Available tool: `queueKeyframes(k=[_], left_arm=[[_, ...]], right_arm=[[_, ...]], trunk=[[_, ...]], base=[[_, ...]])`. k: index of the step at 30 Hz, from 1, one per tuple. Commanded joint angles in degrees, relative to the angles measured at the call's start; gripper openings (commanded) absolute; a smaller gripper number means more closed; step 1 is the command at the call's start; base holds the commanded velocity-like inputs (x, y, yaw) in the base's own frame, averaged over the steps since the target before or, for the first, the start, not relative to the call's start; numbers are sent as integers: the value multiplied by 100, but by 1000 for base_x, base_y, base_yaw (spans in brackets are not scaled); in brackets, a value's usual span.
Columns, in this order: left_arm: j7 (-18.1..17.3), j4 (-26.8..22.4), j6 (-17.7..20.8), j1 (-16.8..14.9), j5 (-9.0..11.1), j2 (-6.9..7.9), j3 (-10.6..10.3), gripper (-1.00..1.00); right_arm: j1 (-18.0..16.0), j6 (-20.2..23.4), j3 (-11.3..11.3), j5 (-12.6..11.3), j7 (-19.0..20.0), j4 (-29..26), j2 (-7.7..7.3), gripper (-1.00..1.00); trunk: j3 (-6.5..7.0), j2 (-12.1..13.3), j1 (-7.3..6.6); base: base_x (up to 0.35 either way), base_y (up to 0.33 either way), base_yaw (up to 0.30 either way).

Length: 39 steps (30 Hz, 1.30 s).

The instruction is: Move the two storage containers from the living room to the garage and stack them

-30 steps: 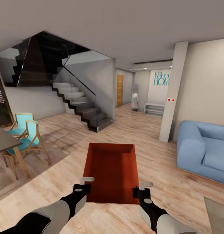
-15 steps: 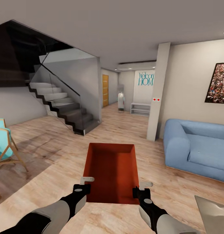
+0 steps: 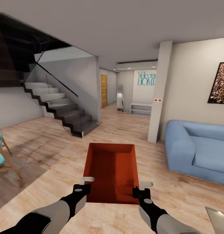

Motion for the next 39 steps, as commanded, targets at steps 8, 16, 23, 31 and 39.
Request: queueKeyframes(k=[8, 16, 23, 31, 39], left_arm=[[115, 17, -26, -3, 83, 87, 130, -100], [115, 17, -26, -3, 83, 87, 130, -100], [115, 17, -26, -3, 83, 87, 130, -100], [115, 17, -26, -3, 83, 87, 130, -100], [115, 16, -26, -3, 83, 87, 130, -100]], right_arm=[[-8, -109, -184, 91, -5, -143, 4, -100], [-8, -109, -184, 91, -5, -143, 4, -100], [-8, -109, -184, 91, -5, -143, 4, -100], [-8, -109, -184, 91, -5, -143, 4, -100], [-8, -113, -184, 91, -5, -143, 4, -100]], trunk=[[-9, -7, 4], [-9, -7, 4], [-9, -7, 4], [-9, -7, 4], [-9, -7, 4]], base=[[321, 102, 0], [321, 100, -20], [321, 98, -240], [321, 98, -277], [321, 97, -67]])
